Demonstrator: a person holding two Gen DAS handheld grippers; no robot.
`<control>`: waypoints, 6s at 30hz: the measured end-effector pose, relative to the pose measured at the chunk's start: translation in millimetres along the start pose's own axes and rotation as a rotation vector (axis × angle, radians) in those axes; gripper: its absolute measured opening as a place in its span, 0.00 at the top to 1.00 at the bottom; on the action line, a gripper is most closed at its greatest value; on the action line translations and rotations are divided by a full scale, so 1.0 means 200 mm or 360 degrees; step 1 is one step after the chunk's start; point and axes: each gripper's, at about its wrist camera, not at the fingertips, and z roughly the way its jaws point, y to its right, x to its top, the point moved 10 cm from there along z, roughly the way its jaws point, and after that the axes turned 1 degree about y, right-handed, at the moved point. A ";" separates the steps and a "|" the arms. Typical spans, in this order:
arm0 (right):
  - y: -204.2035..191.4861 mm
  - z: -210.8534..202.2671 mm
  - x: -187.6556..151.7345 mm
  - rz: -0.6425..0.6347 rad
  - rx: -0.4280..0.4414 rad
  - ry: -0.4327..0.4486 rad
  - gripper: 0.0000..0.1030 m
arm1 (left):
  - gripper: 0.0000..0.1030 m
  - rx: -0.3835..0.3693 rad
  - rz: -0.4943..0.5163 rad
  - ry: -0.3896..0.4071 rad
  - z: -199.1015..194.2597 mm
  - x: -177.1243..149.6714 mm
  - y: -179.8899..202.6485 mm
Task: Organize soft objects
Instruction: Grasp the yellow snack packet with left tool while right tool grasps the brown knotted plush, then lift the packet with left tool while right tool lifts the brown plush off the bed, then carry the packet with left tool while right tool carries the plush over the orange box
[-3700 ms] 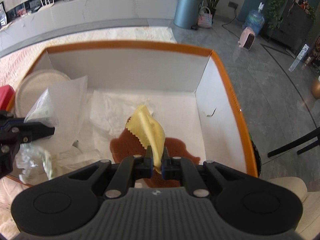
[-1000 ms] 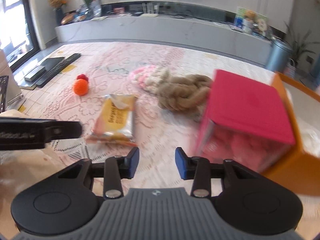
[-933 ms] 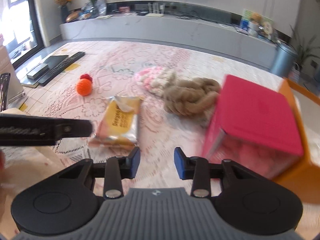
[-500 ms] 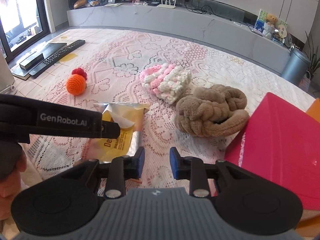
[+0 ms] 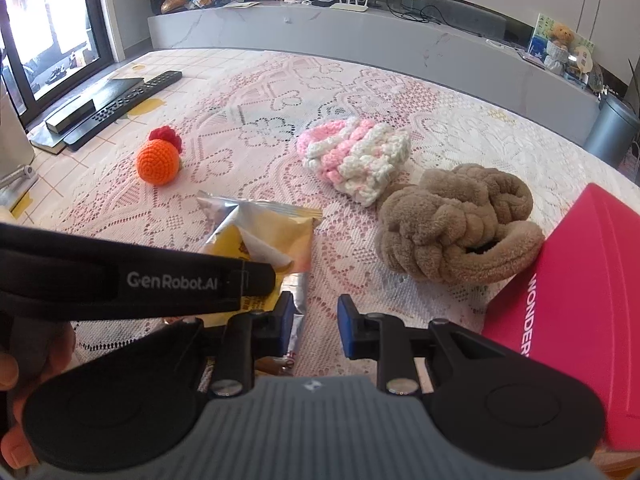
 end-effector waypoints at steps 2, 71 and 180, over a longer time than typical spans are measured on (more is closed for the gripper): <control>-0.01 -0.04 0.02 -0.0058 -0.0032 0.0027 0.77 | 0.73 0.0021 0.0041 0.0047 -0.02 0.01 0.02; -0.07 -0.37 -0.11 0.0173 0.0255 -0.0070 0.60 | 0.77 0.0052 -0.0019 0.0262 -0.41 -0.07 -0.03; 0.01 -0.36 -0.36 0.0318 0.0145 -0.0002 0.30 | 0.85 0.0047 0.0151 0.0273 -0.53 -0.23 0.15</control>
